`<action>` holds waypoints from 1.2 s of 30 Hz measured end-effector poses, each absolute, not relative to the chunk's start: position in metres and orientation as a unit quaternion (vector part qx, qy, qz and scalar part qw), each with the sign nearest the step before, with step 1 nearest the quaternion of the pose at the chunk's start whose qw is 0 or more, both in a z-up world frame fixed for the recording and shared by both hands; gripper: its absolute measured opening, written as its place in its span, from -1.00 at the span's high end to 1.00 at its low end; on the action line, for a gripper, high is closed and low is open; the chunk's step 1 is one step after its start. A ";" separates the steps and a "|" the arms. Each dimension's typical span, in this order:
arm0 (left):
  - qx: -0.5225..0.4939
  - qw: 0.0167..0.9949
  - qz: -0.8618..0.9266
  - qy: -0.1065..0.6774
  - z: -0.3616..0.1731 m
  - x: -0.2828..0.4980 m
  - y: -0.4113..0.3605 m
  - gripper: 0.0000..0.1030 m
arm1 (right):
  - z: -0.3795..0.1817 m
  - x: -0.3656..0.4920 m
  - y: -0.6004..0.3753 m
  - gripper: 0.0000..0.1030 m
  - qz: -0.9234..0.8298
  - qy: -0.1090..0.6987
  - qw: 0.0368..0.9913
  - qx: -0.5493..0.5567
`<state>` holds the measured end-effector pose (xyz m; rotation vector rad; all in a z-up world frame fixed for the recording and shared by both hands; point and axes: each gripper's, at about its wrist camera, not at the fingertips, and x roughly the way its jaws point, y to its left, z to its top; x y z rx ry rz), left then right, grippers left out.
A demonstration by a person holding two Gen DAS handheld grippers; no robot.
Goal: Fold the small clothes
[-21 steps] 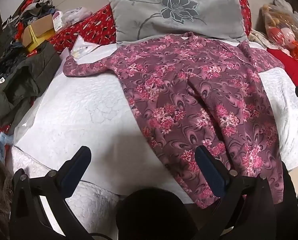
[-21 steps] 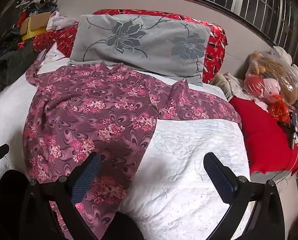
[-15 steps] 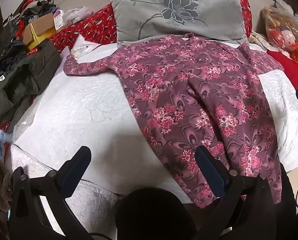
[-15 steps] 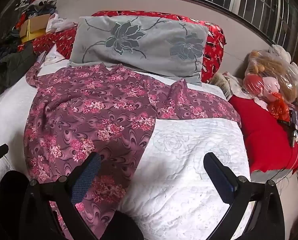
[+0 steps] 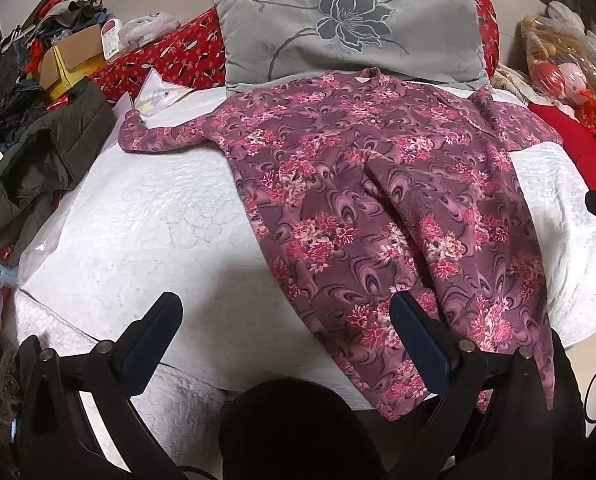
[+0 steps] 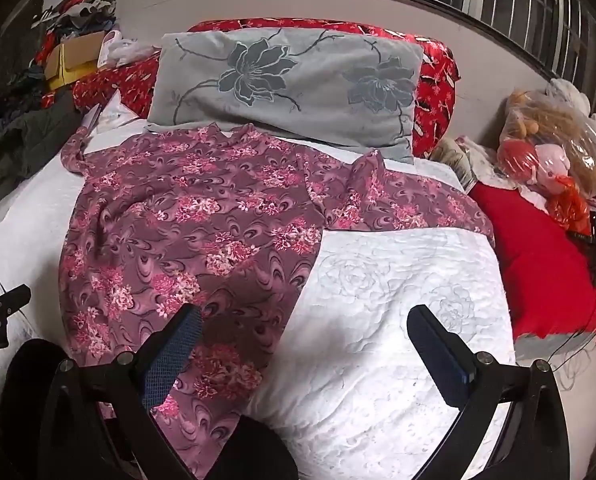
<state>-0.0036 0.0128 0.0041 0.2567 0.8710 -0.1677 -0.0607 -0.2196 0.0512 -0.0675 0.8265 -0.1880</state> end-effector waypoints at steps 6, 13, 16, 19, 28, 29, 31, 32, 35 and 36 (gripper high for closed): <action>0.120 0.895 -0.082 0.423 0.002 -0.002 0.012 -1.00 | 0.052 -0.058 -0.219 -1.00 -0.087 0.401 0.911 -0.037; 0.115 0.891 -0.083 0.431 -0.001 0.001 0.010 -1.00 | 0.050 -0.057 -0.218 -1.00 -0.081 0.402 0.911 -0.035; 0.113 0.890 -0.083 0.433 -0.002 0.003 0.011 -1.00 | 0.049 -0.056 -0.218 -1.00 -0.080 0.404 0.911 -0.034; 0.110 0.889 -0.084 0.436 -0.003 0.005 0.012 -1.00 | 0.048 -0.055 -0.218 -1.00 -0.078 0.405 0.910 -0.032; 0.103 0.886 -0.082 0.446 -0.007 0.010 0.013 -1.00 | 0.045 -0.051 -0.218 -1.00 -0.073 0.410 0.909 -0.030; 0.102 0.885 -0.082 0.447 -0.008 0.011 0.013 -1.00 | 0.045 -0.051 -0.217 -1.00 -0.073 0.411 0.908 -0.030; 0.100 0.884 -0.082 0.449 -0.009 0.012 0.013 -1.00 | 0.044 -0.050 -0.217 -1.00 -0.072 0.412 0.908 -0.030; 0.100 0.884 -0.082 0.449 -0.009 0.013 0.013 -1.00 | 0.043 -0.049 -0.218 -1.00 -0.073 0.412 0.908 -0.029; 0.098 0.884 -0.082 0.450 -0.010 0.014 0.013 -1.00 | 0.041 -0.048 -0.218 -1.00 -0.073 0.415 0.907 -0.026; 0.098 0.884 -0.082 0.450 -0.010 0.014 0.013 -1.00 | 0.039 -0.047 -0.218 -1.00 -0.072 0.416 0.906 -0.025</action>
